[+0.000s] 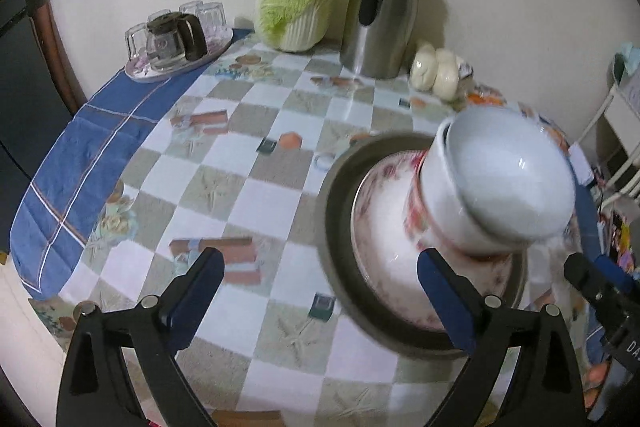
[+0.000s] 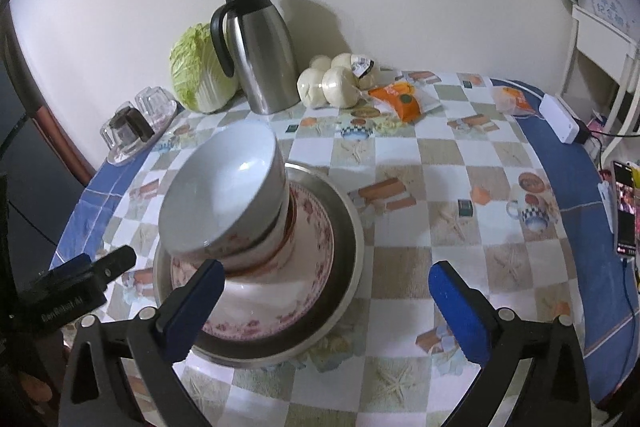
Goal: Organize plates and bowls
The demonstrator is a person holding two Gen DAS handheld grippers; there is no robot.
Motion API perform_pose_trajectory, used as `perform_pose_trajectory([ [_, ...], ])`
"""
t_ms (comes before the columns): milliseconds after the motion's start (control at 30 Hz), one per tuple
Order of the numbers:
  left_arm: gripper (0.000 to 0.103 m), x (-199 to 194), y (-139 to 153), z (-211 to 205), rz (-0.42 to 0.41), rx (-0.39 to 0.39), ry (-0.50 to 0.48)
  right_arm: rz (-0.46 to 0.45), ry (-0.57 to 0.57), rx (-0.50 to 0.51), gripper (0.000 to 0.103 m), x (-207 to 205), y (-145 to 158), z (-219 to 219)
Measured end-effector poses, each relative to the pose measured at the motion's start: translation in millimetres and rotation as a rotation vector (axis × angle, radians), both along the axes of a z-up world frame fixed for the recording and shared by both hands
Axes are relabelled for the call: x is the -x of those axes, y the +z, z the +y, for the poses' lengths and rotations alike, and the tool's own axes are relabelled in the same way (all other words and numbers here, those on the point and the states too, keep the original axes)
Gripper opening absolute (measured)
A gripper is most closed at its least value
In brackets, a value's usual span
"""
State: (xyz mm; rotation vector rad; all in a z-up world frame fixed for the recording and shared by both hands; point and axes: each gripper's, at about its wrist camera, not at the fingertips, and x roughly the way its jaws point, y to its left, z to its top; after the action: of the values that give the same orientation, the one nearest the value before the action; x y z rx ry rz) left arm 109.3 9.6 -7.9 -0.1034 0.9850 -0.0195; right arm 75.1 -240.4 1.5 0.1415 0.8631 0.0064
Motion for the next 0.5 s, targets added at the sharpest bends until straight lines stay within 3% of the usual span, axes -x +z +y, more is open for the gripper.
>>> perform_pose_trajectory([
  [500, 0.097, 49, -36, 4, -0.016, -0.054, -0.046, 0.080, -0.006, 0.019, 0.103, 50, -59, 17],
])
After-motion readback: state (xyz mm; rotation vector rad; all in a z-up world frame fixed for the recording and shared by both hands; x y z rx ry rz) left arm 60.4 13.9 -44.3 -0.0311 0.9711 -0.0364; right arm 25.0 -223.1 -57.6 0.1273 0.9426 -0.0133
